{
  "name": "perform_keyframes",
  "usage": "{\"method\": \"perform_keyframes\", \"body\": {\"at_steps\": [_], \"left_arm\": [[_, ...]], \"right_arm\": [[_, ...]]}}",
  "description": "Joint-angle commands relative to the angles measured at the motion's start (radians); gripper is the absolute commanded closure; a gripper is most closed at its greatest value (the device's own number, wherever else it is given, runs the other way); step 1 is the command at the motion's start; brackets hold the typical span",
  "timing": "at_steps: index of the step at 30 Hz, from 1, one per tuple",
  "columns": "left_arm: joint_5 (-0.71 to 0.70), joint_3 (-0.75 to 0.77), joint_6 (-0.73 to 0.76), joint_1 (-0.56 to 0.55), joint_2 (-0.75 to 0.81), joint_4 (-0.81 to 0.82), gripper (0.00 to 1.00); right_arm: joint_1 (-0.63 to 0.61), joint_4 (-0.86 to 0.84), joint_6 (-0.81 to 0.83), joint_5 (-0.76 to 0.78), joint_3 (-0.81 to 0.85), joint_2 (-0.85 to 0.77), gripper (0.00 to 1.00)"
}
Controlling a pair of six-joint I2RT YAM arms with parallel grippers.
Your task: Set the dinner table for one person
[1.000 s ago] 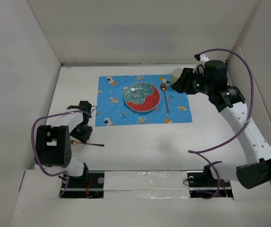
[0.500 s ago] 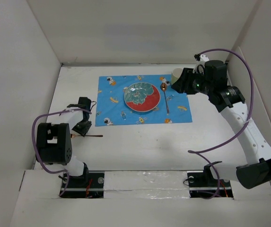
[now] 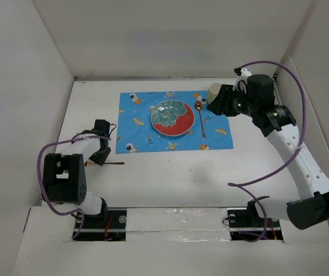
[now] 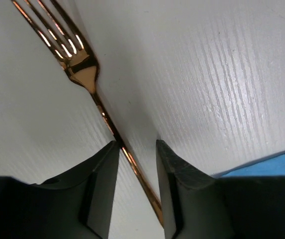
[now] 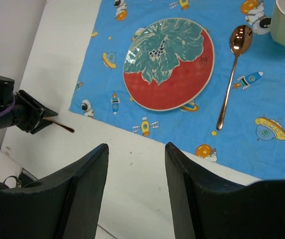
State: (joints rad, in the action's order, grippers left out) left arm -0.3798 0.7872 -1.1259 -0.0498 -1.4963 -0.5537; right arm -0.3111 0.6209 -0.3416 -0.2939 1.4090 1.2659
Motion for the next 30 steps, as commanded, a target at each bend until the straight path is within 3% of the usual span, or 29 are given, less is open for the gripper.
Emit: {"method": "perform_keyframes", "body": {"at_steps": [1,3,4,7,12,17,22,25,30], "left_arm": [[0.053,-0.062,-0.061,0.008,-0.093,0.049,0.71],[0.073,-0.049,-0.080,0.008,-0.134,0.054,0.78],[0.079,-0.046,-0.084,0.008,-0.148,0.057,0.88],[0.084,-0.042,-0.087,0.008,-0.170,0.072,1.00],[0.026,-0.049,-0.039,0.008,-0.110,0.057,1.00],[-0.076,0.009,0.145,0.008,0.049,-0.015,1.00],[-0.136,0.174,0.333,-0.134,0.134,-0.026,1.00],[-0.122,0.291,0.443,-0.217,0.110,0.011,1.00],[0.018,0.504,0.659,-0.240,-0.077,0.089,1.00]], "right_arm": [[-0.006,-0.021,0.016,-0.010,0.001,-0.010,0.45],[-0.006,-0.016,0.018,-0.002,0.004,-0.013,0.46],[-0.006,-0.010,0.018,0.002,0.005,-0.013,0.46],[-0.006,0.000,0.023,0.021,0.015,-0.014,0.46],[-0.006,0.017,0.030,0.067,0.030,-0.019,0.46],[-0.006,0.025,0.033,0.087,0.018,-0.026,0.46],[-0.006,0.022,0.030,0.091,-0.024,-0.042,0.45],[0.003,0.017,0.026,0.098,-0.057,-0.062,0.46],[0.033,0.008,0.018,0.117,-0.119,-0.103,0.46]]}}
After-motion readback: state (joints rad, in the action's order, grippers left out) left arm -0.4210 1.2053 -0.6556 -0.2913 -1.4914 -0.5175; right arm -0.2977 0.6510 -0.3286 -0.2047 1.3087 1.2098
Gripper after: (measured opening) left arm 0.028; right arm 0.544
